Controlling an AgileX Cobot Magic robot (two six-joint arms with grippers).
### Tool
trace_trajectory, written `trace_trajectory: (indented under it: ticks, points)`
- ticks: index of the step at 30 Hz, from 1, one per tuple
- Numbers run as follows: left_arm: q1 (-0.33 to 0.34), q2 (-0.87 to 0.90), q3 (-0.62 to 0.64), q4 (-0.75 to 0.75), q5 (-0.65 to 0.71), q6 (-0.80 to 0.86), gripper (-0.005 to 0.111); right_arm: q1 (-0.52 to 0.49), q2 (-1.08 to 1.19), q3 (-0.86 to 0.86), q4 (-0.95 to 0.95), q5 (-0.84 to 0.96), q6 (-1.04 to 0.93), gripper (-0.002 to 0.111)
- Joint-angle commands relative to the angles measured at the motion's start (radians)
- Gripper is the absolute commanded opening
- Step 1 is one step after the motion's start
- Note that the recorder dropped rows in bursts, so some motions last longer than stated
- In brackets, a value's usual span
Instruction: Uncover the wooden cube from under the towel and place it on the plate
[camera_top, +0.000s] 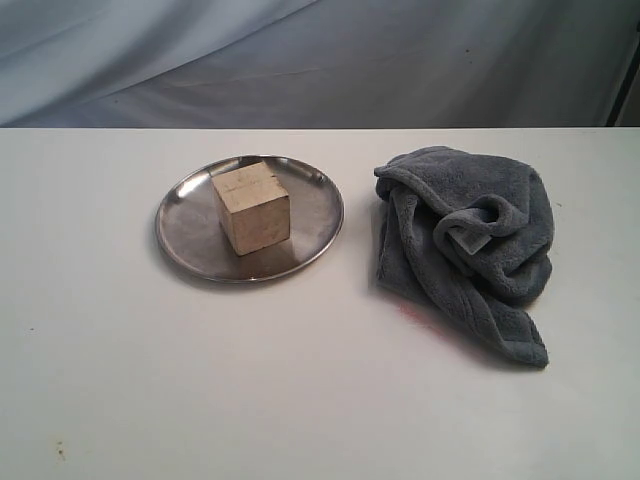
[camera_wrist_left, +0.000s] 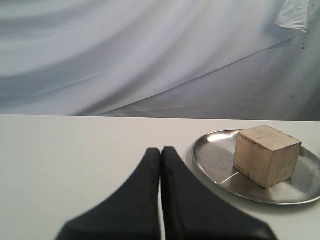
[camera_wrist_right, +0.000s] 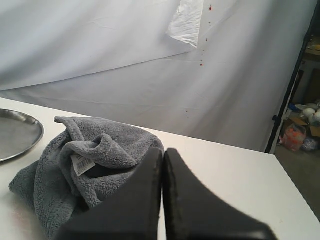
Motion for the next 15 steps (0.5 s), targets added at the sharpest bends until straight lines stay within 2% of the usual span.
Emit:
trace_trajectory:
  ticks: [1, 15]
  points:
    - [-0.001, -0.002, 0.004, 0.001, -0.004, 0.0, 0.001, 0.001, -0.005, 0.004, 0.002, -0.015, 0.005, 0.0]
    - [-0.001, -0.002, 0.004, 0.001, -0.004, -0.001, 0.001, 0.001, -0.005, 0.004, 0.002, -0.015, 0.005, 0.0]
